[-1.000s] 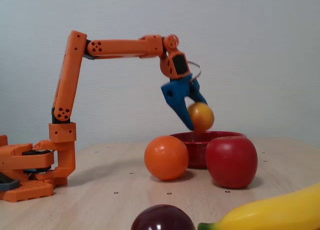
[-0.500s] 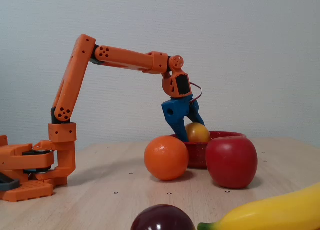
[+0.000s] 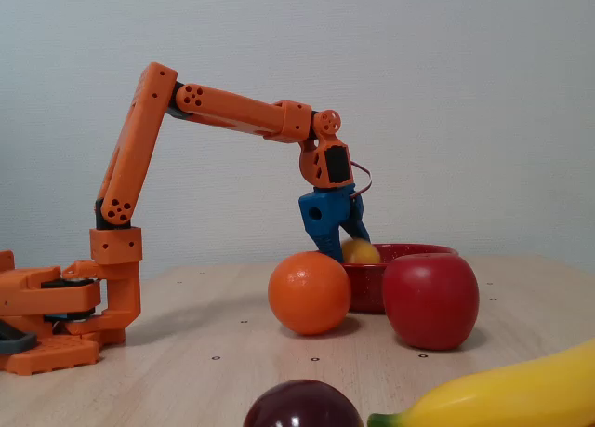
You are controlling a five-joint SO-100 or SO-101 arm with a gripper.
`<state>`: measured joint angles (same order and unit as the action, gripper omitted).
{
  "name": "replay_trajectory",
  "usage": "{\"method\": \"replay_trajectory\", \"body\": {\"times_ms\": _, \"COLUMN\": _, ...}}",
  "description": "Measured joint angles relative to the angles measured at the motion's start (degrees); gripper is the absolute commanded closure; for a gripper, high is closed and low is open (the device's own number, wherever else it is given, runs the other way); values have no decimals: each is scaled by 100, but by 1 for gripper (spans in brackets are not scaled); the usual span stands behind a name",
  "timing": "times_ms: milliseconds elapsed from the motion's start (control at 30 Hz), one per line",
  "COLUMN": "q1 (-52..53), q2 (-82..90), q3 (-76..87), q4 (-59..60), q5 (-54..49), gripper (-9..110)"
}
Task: Put peach in the red bowl.
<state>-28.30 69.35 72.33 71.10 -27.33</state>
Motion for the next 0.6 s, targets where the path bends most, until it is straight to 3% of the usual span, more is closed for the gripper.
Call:
{"method": "replay_trajectory", "body": {"times_ms": 400, "q1": 0, "q2": 0, "q3": -9, "q4": 0, "q5": -26, "gripper": 54}}
{"method": "replay_trajectory", "body": {"times_ms": 600, "q1": 0, "q2": 26, "q3": -9, "q4": 9, "q5": -26, "gripper": 60}}
